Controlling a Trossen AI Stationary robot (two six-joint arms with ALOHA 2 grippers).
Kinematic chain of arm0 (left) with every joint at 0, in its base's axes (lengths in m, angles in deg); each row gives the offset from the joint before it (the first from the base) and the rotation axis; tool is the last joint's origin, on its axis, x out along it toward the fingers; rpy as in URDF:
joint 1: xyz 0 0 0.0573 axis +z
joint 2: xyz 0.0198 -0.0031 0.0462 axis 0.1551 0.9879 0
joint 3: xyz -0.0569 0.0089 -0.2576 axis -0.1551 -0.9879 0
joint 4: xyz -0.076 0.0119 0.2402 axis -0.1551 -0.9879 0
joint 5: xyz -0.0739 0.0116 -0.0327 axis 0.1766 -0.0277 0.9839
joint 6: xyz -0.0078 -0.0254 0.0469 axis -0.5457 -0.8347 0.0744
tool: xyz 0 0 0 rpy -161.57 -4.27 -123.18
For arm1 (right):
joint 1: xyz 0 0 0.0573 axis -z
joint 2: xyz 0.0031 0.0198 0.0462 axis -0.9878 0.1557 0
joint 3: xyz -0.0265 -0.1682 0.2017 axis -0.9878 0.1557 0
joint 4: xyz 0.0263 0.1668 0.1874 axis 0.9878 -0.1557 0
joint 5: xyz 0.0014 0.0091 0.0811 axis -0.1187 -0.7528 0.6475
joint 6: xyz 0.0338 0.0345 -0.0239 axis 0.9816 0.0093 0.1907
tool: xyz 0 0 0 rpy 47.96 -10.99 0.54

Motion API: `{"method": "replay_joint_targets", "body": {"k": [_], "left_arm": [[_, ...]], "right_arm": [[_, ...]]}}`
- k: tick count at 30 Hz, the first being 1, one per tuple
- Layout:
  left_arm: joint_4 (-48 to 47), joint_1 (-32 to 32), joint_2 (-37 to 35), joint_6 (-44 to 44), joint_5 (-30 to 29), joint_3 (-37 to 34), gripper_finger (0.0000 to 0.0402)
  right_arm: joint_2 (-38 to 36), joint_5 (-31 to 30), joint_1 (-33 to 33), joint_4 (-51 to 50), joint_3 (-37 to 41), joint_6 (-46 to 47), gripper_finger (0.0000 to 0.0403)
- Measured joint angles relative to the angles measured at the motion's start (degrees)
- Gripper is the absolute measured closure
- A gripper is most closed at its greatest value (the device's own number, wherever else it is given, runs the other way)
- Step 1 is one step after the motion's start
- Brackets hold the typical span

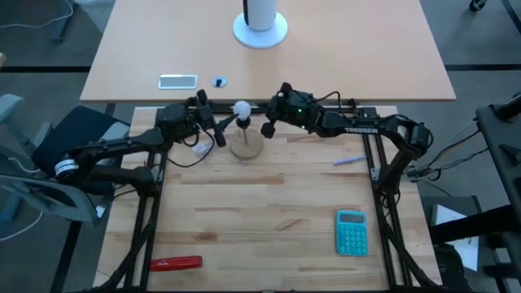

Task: Screw lightbulb
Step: Insert the light bulb into the bulb socket

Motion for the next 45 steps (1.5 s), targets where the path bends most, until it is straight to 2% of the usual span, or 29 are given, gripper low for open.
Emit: {"method": "replay_joint_targets", "body": {"k": [4,10,21,45], "left_arm": [[1.4,0.1,2.2,0.1,-0.3,0.3,0.0248],[1.5,0.1,3.8,1.0,-0.4,1.7,0.026],[1.6,0.2,3.9,1.9,-0.4,2.1,0.0395],[1.8,0.3,4.7,2.3,-2.3,2.3,0.0401]], "right_arm": [[0.6,2.9,0.0,2.5,0.0,0.5,0.0403],[0.8,3.2,0.0,2.4,0.0,0.6,0.0403],[0.8,4.6,0.0,2.4,0.0,0.6,0.0403],[0.4,8.8,-3.2,1.4,0.0,-0.6,0.0403]]}}
